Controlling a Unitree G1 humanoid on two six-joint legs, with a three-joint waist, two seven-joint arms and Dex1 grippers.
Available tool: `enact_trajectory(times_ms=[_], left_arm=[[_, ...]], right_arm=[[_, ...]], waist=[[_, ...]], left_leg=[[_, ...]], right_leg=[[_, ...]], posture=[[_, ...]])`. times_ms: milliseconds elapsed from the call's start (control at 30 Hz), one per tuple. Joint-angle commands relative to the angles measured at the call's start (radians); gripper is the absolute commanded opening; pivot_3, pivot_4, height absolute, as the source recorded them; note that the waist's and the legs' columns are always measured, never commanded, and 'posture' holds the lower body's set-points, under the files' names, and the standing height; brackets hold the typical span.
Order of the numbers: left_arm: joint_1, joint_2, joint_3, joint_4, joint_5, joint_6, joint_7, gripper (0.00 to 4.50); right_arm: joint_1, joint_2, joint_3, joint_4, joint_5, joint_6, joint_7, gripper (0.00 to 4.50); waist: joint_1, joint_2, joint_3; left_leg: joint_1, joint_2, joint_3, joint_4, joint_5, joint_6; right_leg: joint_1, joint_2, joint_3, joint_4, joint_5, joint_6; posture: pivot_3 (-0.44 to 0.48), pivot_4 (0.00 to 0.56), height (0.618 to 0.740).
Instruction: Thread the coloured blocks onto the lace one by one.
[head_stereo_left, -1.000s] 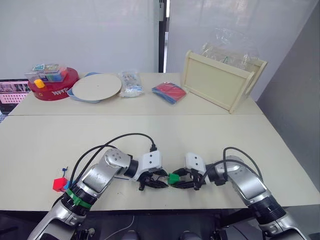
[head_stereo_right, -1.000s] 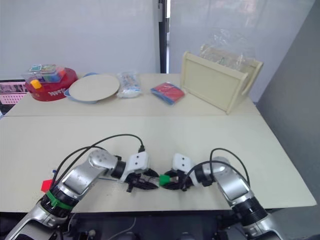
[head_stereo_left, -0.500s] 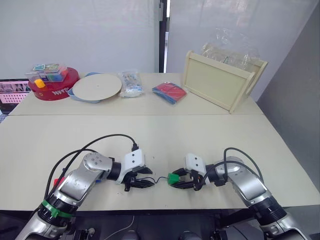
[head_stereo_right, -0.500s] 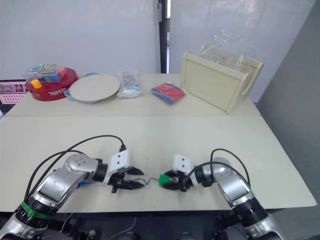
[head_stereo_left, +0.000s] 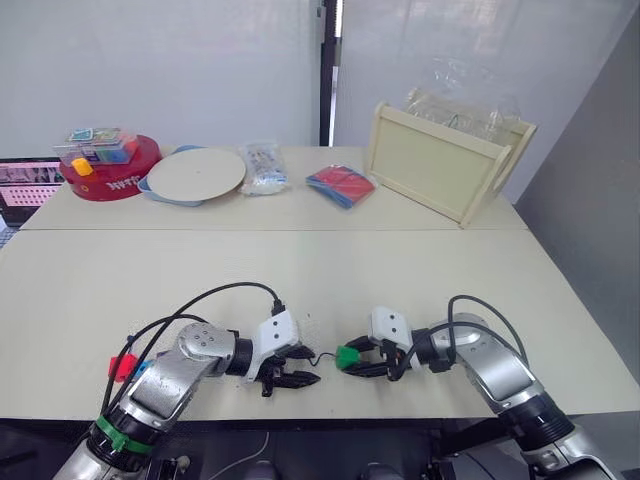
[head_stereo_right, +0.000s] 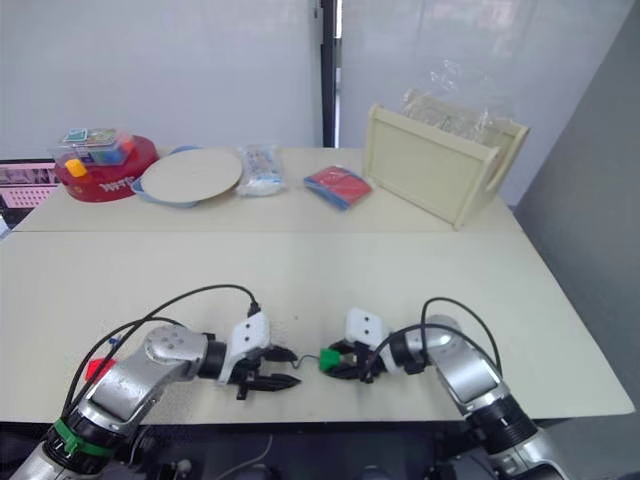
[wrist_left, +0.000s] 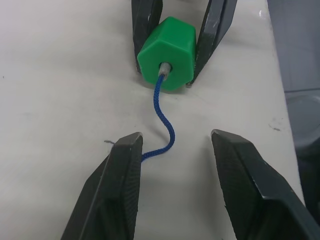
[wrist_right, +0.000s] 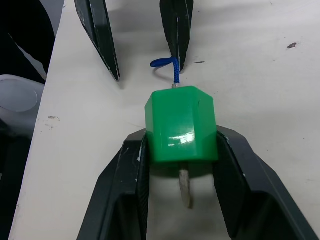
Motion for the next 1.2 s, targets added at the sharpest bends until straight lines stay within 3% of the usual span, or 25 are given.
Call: enact_trajectory(times_ms=[33,133,600,1033,1200], left_arm=[[0.012,-0.010,-0.020,0.014,0.003,-0.019,-0.006,0.87],[0.000,-0.026,-0.019,0.023,0.002,-0.027,-0.001,0.02],[-0.116,-0.090,-0.059,0.061,0.013,-0.050,-0.022,0.02],[-0.088,0.038,-0.051,0.045,0.038,-0.029,-0.070,0.02],[-0.099,0.021,-0.031,0.045,0.013,-0.014,-0.063,0.02]], right_arm=[[0.019,-0.020,-0.009,-0.007,-0.006,0.022,-0.020,1.26],[0.019,-0.021,-0.007,-0.008,-0.003,0.025,-0.026,1.26],[0.016,-0.007,0.011,-0.021,-0.004,0.035,-0.044,1.26],[0.019,-0.002,0.016,-0.026,-0.006,0.045,-0.061,1.26],[0.013,-0.001,0.014,-0.018,-0.006,0.044,-0.065,1.26]], waist=[[0.001,0.000,0.000],[0.001,0.000,0.000],[0.001,0.000,0.000],[-0.003,0.000,0.000],[-0.003,0.000,0.000]], left_leg=[[0.000,0.000,0.000,0.000,0.000,0.000],[0.000,0.000,0.000,0.000,0.000,0.001],[-0.001,-0.001,0.000,0.000,0.000,0.001],[0.000,0.000,0.000,-0.001,0.000,0.001],[0.000,0.000,0.000,-0.001,0.000,0.001]], right_leg=[[0.000,0.000,0.000,0.000,0.000,0.000],[0.000,0.000,0.000,-0.001,0.000,0.000],[0.000,0.000,0.000,-0.001,0.000,0.000],[0.000,0.000,0.000,-0.001,0.000,0.000],[0.000,0.000,0.000,-0.001,0.000,0.000]], posture=[[0.000,0.150,0.740],[0.000,0.150,0.740],[0.000,0.150,0.740],[0.000,0.150,0.740],[0.000,0.150,0.740]])
